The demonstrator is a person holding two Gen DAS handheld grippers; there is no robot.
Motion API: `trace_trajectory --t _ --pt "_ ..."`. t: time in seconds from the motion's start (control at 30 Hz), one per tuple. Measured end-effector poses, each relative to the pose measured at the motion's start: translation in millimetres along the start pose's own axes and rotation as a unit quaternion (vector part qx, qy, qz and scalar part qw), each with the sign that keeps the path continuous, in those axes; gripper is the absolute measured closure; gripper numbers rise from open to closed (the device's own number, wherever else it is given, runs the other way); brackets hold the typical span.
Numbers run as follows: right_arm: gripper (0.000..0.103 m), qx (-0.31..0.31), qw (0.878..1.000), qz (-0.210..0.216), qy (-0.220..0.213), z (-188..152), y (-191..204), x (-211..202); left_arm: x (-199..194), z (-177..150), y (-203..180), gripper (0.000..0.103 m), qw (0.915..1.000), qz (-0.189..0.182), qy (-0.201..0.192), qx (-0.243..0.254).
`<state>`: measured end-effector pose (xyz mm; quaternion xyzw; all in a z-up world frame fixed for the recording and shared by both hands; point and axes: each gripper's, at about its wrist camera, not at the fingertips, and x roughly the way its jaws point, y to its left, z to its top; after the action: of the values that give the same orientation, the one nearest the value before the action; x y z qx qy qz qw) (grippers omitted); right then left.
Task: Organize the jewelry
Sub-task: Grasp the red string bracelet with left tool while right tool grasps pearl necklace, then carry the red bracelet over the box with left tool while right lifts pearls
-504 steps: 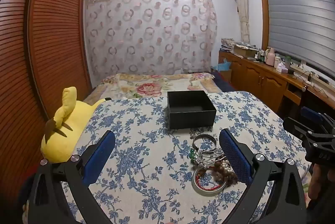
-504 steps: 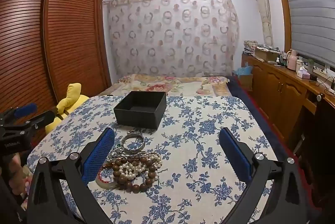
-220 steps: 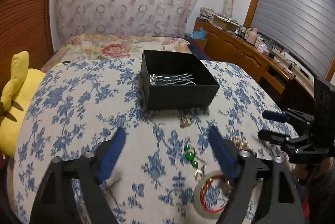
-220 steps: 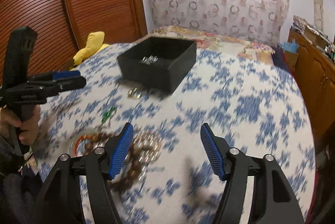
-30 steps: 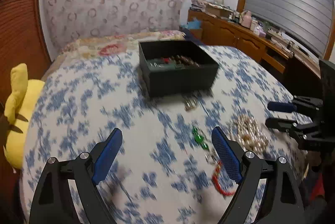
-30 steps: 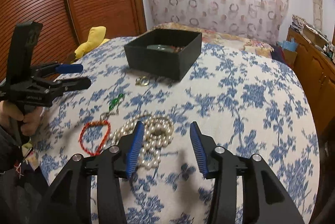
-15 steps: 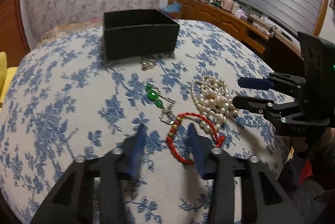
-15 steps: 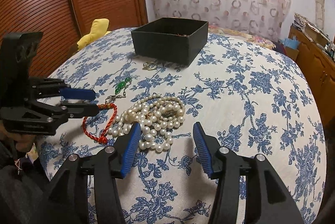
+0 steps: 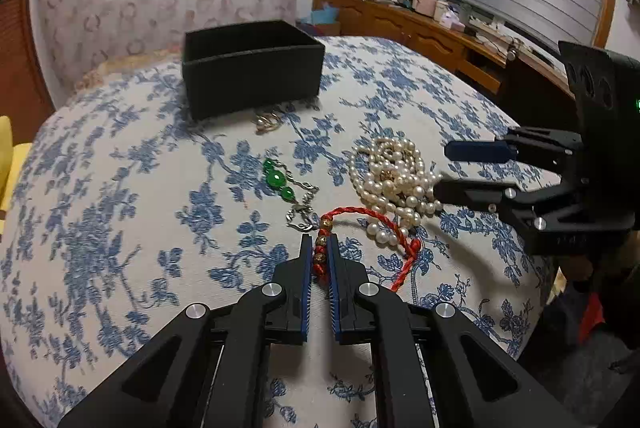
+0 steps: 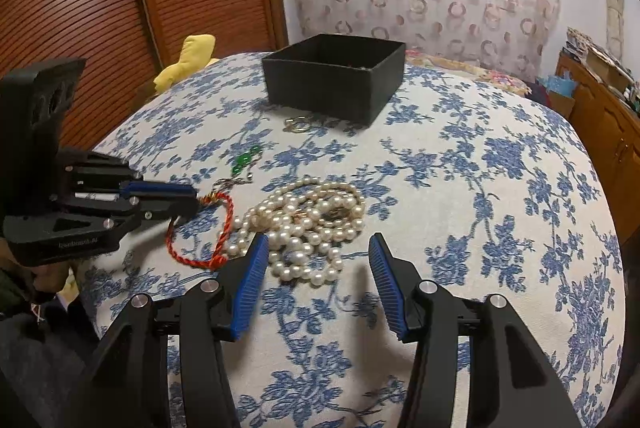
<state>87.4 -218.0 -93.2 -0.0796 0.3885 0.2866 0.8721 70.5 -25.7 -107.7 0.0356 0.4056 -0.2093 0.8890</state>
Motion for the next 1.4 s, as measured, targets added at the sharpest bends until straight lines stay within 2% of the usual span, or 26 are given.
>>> trace_trajectory --t 0.13,0.23,0.37,0.63,0.73,0.93,0.97,1.17,1.4 --pt "0.049 -0.013 1.0 0.012 0.001 3.0 9.6 1.5 -14.5 0.0 2.4 0.097 0.9997 -0.003 -0.021 -0.013" --pt "0.059 -0.024 1.0 0.019 0.001 7.0 16.5 3.1 -22.8 -0.1 4.9 0.097 0.9993 0.0 -0.031 -0.018" --pt "0.064 -0.036 0.999 0.018 0.004 12.5 21.3 7.9 -31.3 0.3 9.2 0.097 0.9988 0.003 -0.043 -0.025" --pt "0.067 -0.032 0.999 0.014 0.015 14.4 15.6 18.8 -33.5 -1.9 13.7 0.097 0.9983 0.004 -0.047 -0.034" --pt "0.078 -0.034 0.999 0.017 0.017 13.2 16.0 18.0 -32.1 -3.1 13.1 0.097 0.9983 0.002 -0.046 -0.035" --pt "0.084 -0.038 0.999 0.024 0.02 8.7 16.7 12.8 -31.6 -2.8 12.3 0.097 0.9983 0.001 -0.047 -0.035" --pt "0.093 -0.037 0.999 0.028 0.02 8.7 16.3 11.9 -31.9 -2.8 12.1 0.097 0.9983 0.002 -0.046 -0.034" --pt "0.095 -0.035 0.999 0.029 0.014 12.0 14.2 7.8 -33.3 -2.2 11.8 0.097 0.9982 0.002 -0.049 -0.036" --pt "0.096 -0.038 0.999 0.027 -0.018 25.5 15.0 -13.1 -38.6 0.9 15.2 0.097 0.9974 0.006 -0.058 -0.042"
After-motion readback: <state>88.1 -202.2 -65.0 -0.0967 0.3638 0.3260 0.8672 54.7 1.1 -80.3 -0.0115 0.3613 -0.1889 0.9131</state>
